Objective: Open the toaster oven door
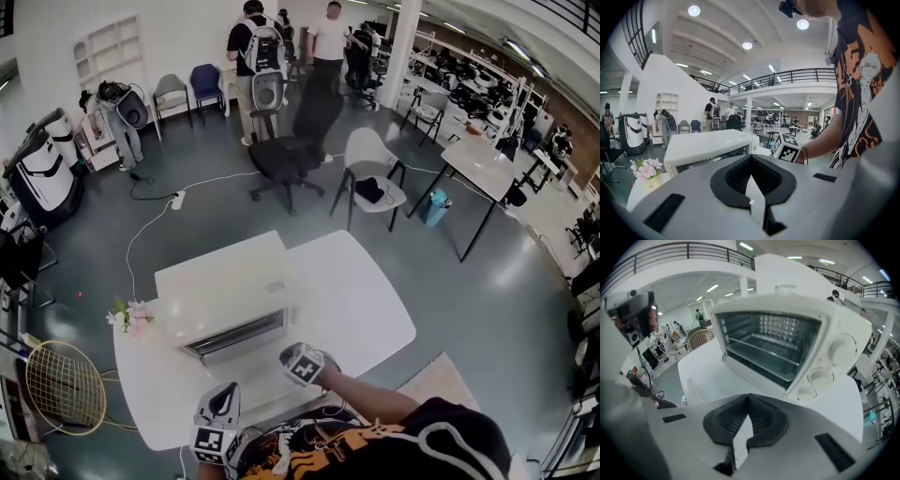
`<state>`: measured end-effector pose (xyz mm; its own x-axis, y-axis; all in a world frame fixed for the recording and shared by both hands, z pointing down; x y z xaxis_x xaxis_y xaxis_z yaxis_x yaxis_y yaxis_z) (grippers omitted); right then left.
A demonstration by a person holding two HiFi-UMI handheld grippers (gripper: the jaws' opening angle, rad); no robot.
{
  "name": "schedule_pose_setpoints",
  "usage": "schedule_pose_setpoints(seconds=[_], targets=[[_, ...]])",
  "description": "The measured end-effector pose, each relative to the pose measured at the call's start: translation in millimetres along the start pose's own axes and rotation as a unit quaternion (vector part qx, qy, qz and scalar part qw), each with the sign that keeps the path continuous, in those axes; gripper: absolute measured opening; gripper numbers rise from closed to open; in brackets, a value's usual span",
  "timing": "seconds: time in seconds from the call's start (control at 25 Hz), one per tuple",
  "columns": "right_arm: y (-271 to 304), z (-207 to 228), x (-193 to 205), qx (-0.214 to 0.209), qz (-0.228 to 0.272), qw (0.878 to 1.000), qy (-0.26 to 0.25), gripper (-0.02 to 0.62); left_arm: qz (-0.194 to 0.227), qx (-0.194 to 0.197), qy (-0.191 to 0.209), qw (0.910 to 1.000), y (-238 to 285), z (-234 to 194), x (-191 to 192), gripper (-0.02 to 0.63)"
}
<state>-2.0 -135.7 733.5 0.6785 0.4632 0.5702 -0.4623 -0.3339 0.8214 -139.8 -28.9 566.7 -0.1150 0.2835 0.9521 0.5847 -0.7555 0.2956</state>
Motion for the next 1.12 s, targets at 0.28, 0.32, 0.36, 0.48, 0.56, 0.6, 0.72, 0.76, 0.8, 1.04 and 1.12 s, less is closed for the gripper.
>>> schedule_pose_setpoints(seconds=[0.28,0.32,0.36,0.48,0.56,0.6,0.72,0.76,0.8,1.04,1.12], targets=[[-80,-6,-87,0.016,0.184,0.983,-0.023,0.014,0.042,0.000,-0.030,0.9987,2,-9,-16,0.021],[-93,-6,-98,0.020,0.209,0.977,-0.025,0.014,0.050,-0.001,-0.037,0.9981,2,-10,-20,0.021],[-105,-7,-107,0.023,0.232,0.972,-0.027,0.014,0.059,-0.001,-0.046,0.9972,2,-11,-23,0.021],[-140,-11,-132,0.033,0.295,0.955,-0.031,0.014,0.090,0.005,-0.085,0.9923,1,-16,-37,0.021],[-162,-14,-146,0.036,0.327,0.944,-0.035,0.014,0.109,0.005,-0.089,0.9900,0,-16,-52,0.021],[-173,-16,-152,0.037,0.340,0.939,-0.036,0.014,0.117,0.006,-0.086,0.9894,-1,-16,-61,0.021],[-201,-19,-165,0.036,0.376,0.925,-0.033,0.014,0.141,0.008,-0.075,0.9872,-5,-12,-85,0.021],[-209,-20,-168,0.035,0.387,0.921,-0.033,0.014,0.148,0.009,-0.071,0.9863,-6,-11,-92,0.021],[-216,-22,-170,0.033,0.397,0.917,-0.032,0.014,0.155,0.009,-0.068,0.9855,-8,-9,-97,0.021],[-242,-29,-172,0.040,0.430,0.901,-0.044,0.014,0.175,0.010,-0.046,0.9834,-10,-1,-112,0.021],[-243,-28,-169,0.044,0.432,0.899,-0.046,0.014,0.176,0.011,-0.042,0.9834,-8,1,-111,0.021]])
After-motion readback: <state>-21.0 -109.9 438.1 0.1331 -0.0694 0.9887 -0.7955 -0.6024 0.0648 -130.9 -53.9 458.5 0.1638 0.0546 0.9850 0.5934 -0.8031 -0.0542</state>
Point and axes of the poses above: the fingertips, and each gripper's own axes: y forward along the fingers, z to its right, x out of its underside, the point moved 3 cm from there along -y, backward along the fingers, and after that the axes turned 3 degrees about x, right-handed, at the moved point
